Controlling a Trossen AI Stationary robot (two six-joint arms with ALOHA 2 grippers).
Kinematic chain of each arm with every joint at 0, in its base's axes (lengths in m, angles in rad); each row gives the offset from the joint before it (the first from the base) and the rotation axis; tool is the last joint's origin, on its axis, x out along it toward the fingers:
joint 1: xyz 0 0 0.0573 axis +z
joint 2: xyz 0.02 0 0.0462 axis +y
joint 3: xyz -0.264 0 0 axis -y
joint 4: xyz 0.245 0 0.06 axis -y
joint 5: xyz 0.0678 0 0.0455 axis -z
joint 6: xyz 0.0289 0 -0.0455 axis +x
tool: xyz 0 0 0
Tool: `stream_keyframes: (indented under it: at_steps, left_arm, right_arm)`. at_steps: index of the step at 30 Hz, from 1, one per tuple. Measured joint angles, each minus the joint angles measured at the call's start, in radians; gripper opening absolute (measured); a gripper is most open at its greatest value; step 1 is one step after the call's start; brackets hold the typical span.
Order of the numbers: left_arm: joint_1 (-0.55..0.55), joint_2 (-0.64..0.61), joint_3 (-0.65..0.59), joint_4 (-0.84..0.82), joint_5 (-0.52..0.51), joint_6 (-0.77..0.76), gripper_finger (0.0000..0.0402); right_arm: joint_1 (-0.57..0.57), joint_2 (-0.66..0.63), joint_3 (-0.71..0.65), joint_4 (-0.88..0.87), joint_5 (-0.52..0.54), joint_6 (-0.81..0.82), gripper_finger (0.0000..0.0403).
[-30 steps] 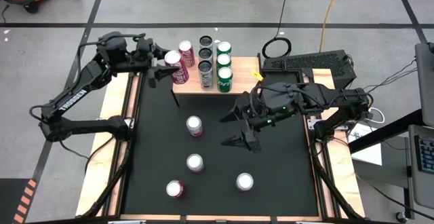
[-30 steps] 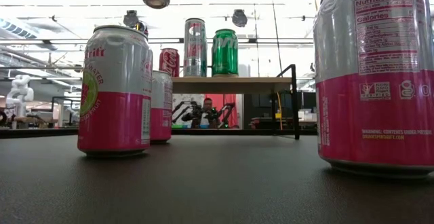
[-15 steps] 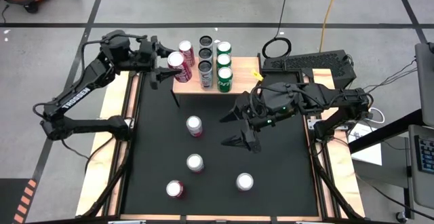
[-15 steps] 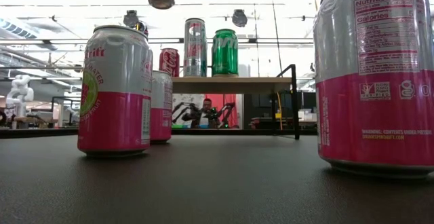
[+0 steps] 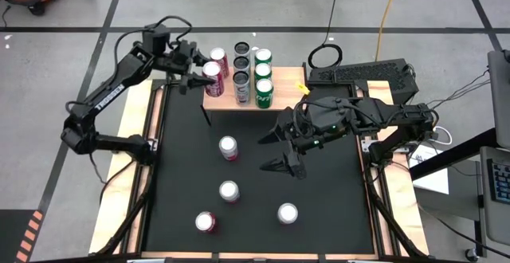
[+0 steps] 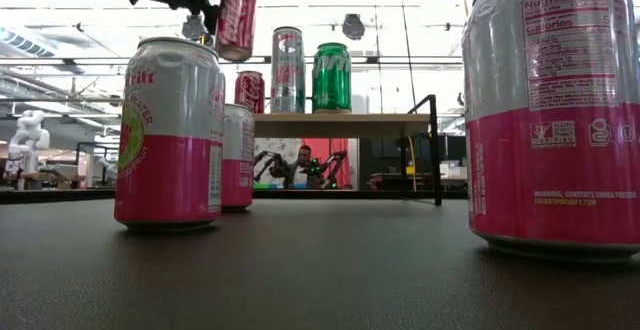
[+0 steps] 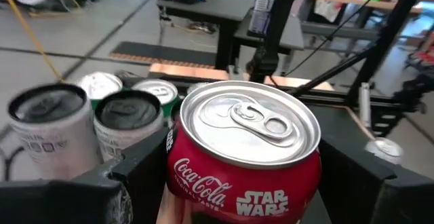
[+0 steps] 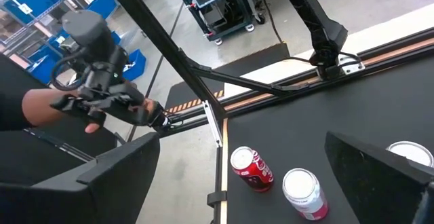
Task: Place canned beverage on shelf
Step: Put the top red soda can aligned with the other red soda can on the shelf
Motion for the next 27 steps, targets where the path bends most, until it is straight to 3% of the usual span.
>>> stream_keyframes:
  at_steps: [9, 12, 14, 17, 22, 27]
  left_arm:
    - [0.02, -0.062, -0.001, -0.165, 0.019, 0.024, 0.0299]
    - [0.019, -0.117, -0.072, -0.142, 0.001, -0.003, 0.0299]
    - [0.019, -0.167, -0.167, -0.054, -0.015, -0.085, 0.0299]
    - [0.019, -0.251, -0.322, 0.203, -0.064, -0.252, 0.0299]
    - [0.018, -0.347, -0.519, 0.652, -0.24, -0.448, 0.0299]
    - [0.018, -0.336, -0.602, 0.75, -0.303, -0.459, 0.0299]
  right_arm:
    - [0.0, 0.0, 0.0, 0.0, 0.0, 0.022, 0.04]
    - [0.0, 0.0, 0.0, 0.0, 0.001, 0.02, 0.04]
    - [0.0, 0.0, 0.0, 0.0, 0.002, 0.014, 0.04]
    - [0.0, 0.0, 0.0, 0.0, 0.002, 0.007, 0.04]
    - [-0.002, 0.0, 0.0, 0.0, 0.003, 0.001, 0.04]
    - [-0.016, 0.0, 0.0, 0.0, 0.003, 0.0, 0.04]
